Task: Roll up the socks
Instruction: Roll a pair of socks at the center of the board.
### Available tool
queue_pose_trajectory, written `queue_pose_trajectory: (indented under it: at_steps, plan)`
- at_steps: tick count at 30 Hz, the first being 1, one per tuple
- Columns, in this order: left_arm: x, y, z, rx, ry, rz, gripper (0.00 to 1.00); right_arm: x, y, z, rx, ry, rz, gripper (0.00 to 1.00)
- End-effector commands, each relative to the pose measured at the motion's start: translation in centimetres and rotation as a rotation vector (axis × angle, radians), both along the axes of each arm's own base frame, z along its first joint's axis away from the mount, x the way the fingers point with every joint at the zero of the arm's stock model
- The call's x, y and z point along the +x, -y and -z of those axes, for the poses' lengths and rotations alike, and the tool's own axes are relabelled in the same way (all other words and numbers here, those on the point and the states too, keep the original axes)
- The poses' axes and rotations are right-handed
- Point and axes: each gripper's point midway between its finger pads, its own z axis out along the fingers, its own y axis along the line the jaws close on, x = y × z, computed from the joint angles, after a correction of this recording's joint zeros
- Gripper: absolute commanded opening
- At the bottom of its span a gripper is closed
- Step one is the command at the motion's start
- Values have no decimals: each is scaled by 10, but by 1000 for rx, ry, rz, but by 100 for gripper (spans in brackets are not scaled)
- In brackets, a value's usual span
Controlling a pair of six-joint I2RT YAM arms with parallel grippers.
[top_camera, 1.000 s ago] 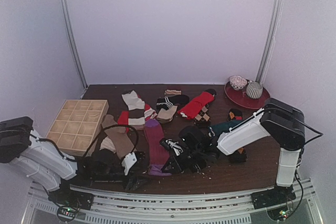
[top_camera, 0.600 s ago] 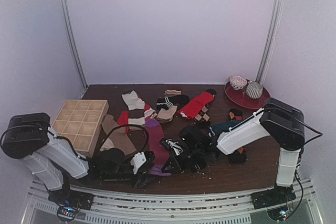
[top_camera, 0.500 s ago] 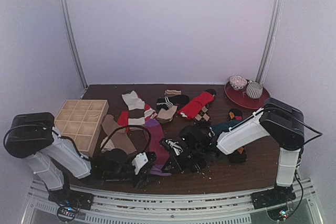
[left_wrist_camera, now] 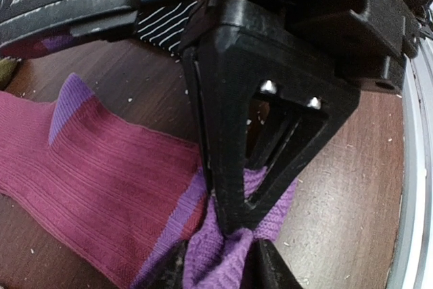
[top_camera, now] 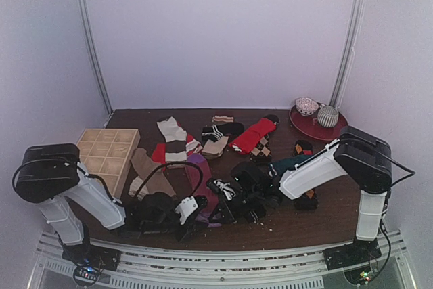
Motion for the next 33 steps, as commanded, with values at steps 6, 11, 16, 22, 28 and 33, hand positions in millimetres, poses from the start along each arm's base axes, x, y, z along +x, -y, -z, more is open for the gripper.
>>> queue_pose_trajectory:
  at_steps: [6, 11, 16, 22, 28, 33]
  plan:
    - [7, 0, 11, 36, -63, -77, 0, -25, 53, 73, -274, -99, 15, 3]
    - [5, -10, 30, 99, -177, -129, 0, -16, 52, 56, -237, 14, -10, 26]
    - [-10, -32, 59, 147, -355, -161, 0, 10, 57, -8, -93, 370, 6, 43]
    - [-27, -47, 82, 182, -483, -153, 0, -6, 62, -36, -86, 849, -142, 53]
    - [-32, -48, 86, 188, -506, -134, 0, -8, 50, -21, -219, 1127, -253, 53]
    - [-34, -49, 87, 202, -504, -124, 0, 3, 40, -24, -245, 1247, -266, 53]
